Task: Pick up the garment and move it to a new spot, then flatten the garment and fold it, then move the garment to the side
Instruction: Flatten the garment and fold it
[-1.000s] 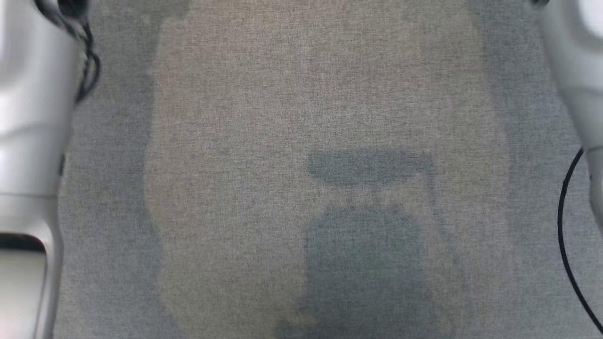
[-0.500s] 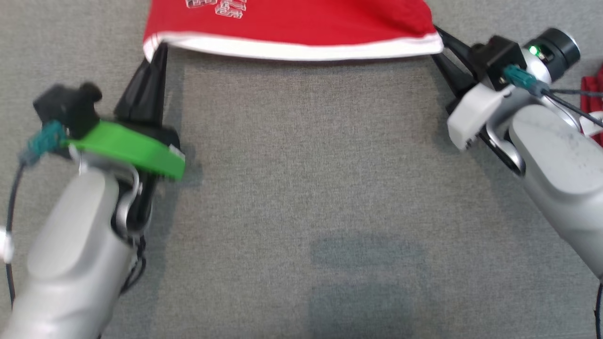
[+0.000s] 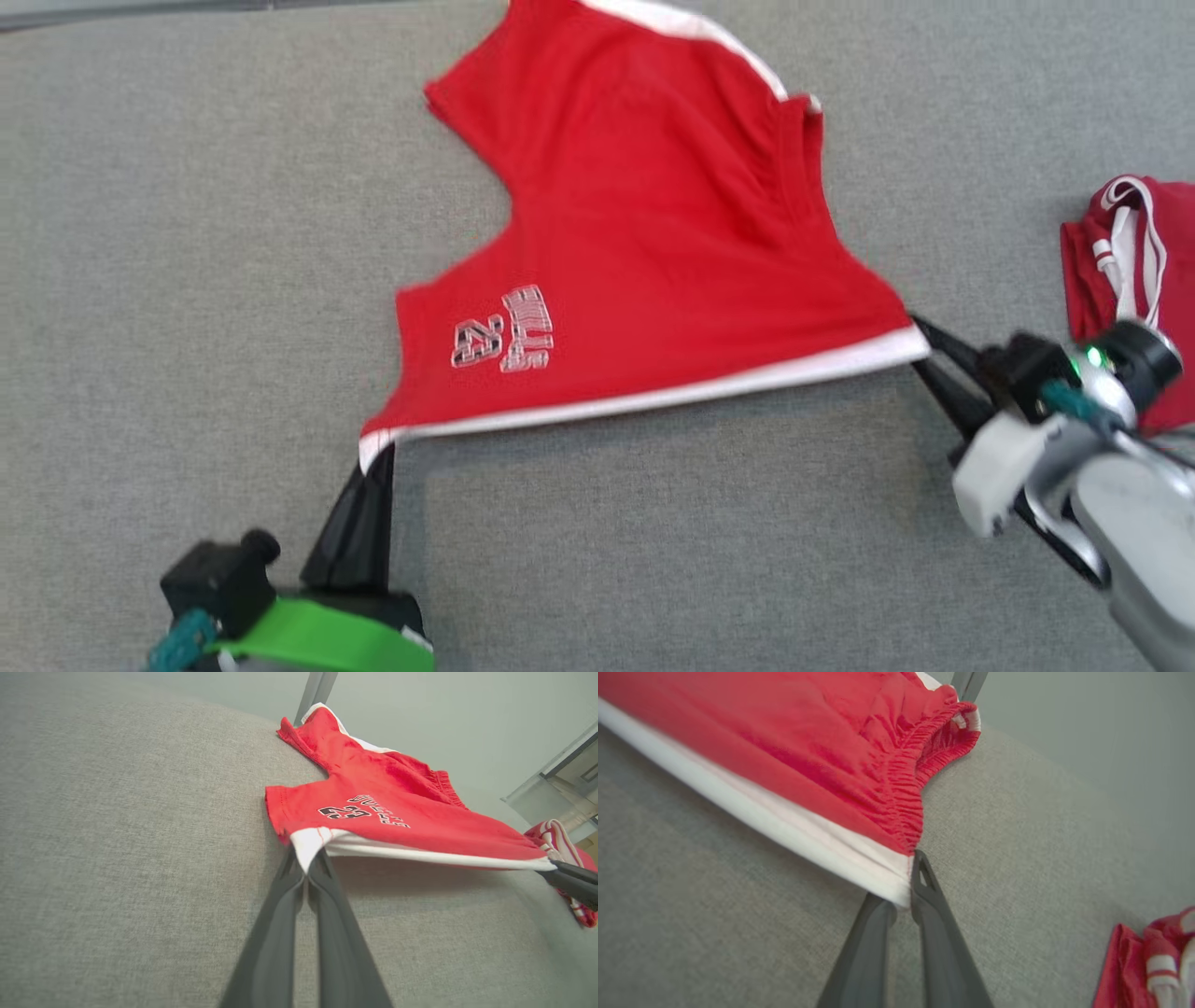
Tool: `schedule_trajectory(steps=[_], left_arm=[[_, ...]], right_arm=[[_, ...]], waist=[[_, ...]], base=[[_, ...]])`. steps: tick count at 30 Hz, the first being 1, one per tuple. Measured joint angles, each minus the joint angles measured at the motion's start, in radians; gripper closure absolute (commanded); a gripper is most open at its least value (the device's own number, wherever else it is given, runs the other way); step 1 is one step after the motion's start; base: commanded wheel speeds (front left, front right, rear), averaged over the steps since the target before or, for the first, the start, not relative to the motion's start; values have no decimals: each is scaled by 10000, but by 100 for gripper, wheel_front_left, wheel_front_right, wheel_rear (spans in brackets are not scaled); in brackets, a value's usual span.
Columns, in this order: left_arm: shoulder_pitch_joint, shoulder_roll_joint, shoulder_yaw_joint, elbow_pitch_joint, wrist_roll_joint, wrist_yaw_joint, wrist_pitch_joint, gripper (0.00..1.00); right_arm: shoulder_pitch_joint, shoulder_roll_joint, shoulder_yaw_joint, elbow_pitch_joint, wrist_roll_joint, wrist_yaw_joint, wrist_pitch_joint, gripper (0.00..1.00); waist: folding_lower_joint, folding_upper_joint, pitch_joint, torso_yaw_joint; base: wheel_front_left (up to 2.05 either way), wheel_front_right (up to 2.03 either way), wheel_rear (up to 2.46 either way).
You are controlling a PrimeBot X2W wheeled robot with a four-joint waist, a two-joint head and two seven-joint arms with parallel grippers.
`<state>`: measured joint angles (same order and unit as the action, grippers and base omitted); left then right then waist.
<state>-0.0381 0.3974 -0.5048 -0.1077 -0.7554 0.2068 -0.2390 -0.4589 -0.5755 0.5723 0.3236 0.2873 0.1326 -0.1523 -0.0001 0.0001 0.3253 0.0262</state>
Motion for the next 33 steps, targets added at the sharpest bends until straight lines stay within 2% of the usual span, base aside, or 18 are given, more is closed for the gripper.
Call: schedule_trajectory(steps=[2,6,9,12,16,21,22,27,33], left_arm=[[661,-180,75,-395,-159,322,-42,100],[1801,-339,40,-1177,-431,660,-73,100],[2039,-69,13,-1760,-437,815,240,100],[1789,407,221,-2383,-418,915,784,100],[267,1365,598,-3072,-247,938,2115,100],[-2244,2508,1083,-3292,-307,779,4282,100],[-2244,2508,1083,-3292,-307,779,4282,100],[-4946,3177,1233,-2692,-614,380,6314,100],[-8014,3041,560,-974,-623,-341,8128,100]], right_arm=[[996,-155,-464,-617,-63,4,226,100],[3030,-286,-1555,-2222,-309,4,874,100],[3955,-163,-2102,-3563,-391,-6,1605,100],[4078,58,-2123,-4761,-217,-10,2429,100],[2937,153,-1877,-5463,558,-10,3567,100],[563,184,-1168,-5285,2048,-13,4987,100],[563,184,-1168,-5285,2048,-13,4987,100],[-1673,608,-667,-4199,3233,-12,5682,100],[-3321,1037,-263,-2865,4286,-15,6197,100]], waist=[[0,0,-197,39],[0,0,-396,167],[0,0,-324,165],[0,0,-166,88],[0,-1,268,-36],[1,0,1080,-316],[1,0,1080,-316],[1,0,1904,-773],[1,-1,2676,-1337]], base=[[0,0,0],[0,0,0],[0,0,0],[0,0,0],[0,0,0],[0,0,0],[0,0,0],[0,0,0],[0,0,0]])
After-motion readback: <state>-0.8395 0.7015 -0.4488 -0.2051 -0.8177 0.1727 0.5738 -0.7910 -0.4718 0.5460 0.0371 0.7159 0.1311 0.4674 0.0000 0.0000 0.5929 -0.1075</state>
